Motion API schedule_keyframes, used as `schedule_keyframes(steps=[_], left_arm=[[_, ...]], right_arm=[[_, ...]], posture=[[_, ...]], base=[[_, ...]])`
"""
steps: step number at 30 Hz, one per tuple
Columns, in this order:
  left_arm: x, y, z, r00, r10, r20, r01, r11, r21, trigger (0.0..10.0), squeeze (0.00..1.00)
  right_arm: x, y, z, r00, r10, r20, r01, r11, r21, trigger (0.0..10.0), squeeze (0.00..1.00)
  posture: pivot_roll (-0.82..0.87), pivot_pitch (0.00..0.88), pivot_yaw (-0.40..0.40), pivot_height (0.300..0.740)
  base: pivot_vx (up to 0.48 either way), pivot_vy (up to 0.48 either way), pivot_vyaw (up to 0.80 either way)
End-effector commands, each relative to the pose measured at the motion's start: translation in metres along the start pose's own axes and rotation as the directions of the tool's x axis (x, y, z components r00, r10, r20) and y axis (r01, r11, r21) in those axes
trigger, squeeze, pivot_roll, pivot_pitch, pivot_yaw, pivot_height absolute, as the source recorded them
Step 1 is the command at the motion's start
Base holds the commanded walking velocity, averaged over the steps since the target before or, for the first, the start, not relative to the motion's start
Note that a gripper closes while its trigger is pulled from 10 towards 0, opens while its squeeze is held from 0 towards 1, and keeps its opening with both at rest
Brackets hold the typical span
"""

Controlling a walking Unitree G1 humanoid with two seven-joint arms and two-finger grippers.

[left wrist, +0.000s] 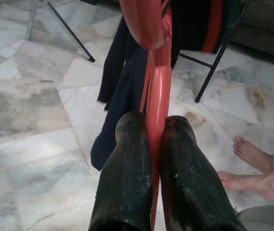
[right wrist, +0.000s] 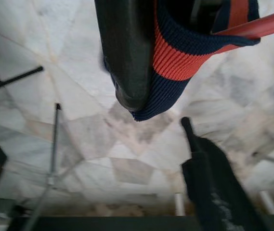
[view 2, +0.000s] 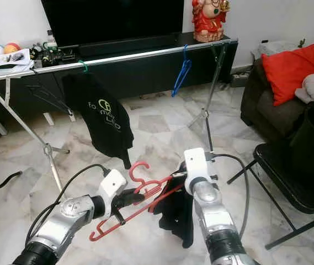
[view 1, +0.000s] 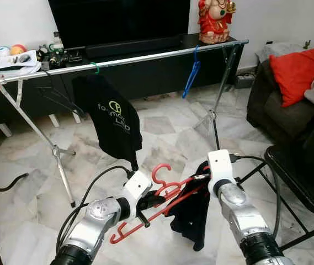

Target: Hang hanger

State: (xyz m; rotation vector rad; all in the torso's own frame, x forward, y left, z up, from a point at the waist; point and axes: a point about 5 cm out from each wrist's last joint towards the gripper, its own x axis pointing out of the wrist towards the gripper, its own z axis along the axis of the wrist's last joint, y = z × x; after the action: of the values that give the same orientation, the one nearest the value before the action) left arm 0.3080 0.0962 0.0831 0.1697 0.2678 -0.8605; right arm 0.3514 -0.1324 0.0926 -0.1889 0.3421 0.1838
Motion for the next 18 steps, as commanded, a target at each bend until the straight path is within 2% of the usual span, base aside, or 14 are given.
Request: schedule_keyframes(steps=[1, 5, 7, 11, 18], left_arm=[[-0.001, 0.004, 0.002, 0.998, 0.06, -0.001, -0.059, 0.998, 0.025, 10.0, 0.0], [0.003, 0.009, 0.001, 0.99, 0.143, -0.017, -0.143, 0.989, 0.041, 10.0, 0.0], [0.003, 0.009, 0.001, 0.989, 0.146, -0.017, -0.145, 0.988, 0.044, 10.0, 0.0], [0.004, 0.008, -0.003, 0.989, 0.135, -0.064, -0.131, 0.99, 0.057, 10.0, 0.0], [-0.002, 0.017, -0.009, 0.981, 0.168, -0.097, -0.161, 0.984, 0.082, 10.0, 0.0]], right_arm=[[-0.001, 0.007, 0.013, 0.998, 0.023, 0.056, -0.023, 1.0, 0.005, 10.0, 0.0], [-0.002, 0.01, 0.015, 0.998, 0.018, 0.061, -0.019, 1.0, 0.017, 10.0, 0.0], [-0.003, 0.011, 0.015, 0.998, 0.017, 0.063, -0.019, 1.0, 0.022, 10.0, 0.0], [-0.005, 0.005, 0.013, 0.997, -0.054, 0.06, 0.051, 0.998, 0.048, 10.0, 0.0], [-0.005, -0.007, 0.014, 0.992, -0.114, 0.059, 0.111, 0.992, 0.053, 10.0, 0.0]], posture=[[0.06, 0.07, 0.043, 0.74], [0.06, 0.07, 0.043, 0.74], [0.06, 0.071, 0.043, 0.74], [0.06, 0.071, 0.043, 0.74], [0.05, 0.071, 0.043, 0.74]], base=[[0.0, 0.0, 0.0], [0.0, 0.0, 0.0], [0.0, 0.0, 0.0], [0.0, 0.0, 0.0], [0.0, 0.0, 0.0]])
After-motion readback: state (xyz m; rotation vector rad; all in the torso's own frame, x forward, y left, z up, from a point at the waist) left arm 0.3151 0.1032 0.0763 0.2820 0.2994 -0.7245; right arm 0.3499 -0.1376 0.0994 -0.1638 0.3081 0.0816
